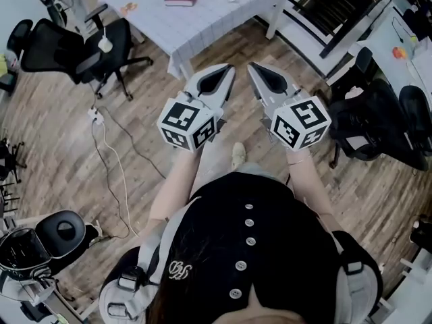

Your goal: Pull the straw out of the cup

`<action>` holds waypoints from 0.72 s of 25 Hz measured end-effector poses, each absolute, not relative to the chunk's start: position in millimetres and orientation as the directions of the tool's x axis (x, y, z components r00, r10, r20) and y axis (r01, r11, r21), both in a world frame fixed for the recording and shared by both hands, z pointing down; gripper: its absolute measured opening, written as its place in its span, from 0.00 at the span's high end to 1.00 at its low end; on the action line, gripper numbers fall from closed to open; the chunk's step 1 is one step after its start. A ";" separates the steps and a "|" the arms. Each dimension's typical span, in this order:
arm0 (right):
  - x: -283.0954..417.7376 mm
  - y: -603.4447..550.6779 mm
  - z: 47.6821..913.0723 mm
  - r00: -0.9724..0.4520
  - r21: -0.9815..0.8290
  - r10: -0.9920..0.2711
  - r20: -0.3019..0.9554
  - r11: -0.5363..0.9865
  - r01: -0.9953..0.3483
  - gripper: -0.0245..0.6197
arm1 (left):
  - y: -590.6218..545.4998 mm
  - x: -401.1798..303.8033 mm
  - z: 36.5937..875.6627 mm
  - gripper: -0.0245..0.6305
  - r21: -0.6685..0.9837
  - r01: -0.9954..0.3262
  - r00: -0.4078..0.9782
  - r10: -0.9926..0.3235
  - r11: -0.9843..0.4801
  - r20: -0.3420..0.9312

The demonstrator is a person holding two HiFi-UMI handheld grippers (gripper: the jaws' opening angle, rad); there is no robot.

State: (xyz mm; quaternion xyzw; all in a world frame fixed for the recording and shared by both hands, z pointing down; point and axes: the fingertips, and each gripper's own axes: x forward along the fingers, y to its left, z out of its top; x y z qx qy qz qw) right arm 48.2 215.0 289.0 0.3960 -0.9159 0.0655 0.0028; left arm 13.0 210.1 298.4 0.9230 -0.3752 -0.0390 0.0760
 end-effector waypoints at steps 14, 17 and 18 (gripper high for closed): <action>72.7 108.3 304.2 -0.732 -0.178 -0.679 0.058 0.714 -0.677 0.96 | 98.1 44.8 309.9 0.97 0.238 -0.707 0.680 -0.733 -0.666 -0.028; 79.4 95.8 313.3 -0.728 -0.202 -0.681 0.072 0.705 -0.680 0.96 | 83.3 50.1 316.8 0.97 0.250 -0.705 0.684 -0.730 -0.664 -0.009; 81.6 90.4 314.9 -0.726 -0.208 -0.683 0.075 0.702 -0.681 0.96 | 77.6 52.2 317.2 0.97 0.251 -0.704 0.686 -0.728 -0.665 -0.006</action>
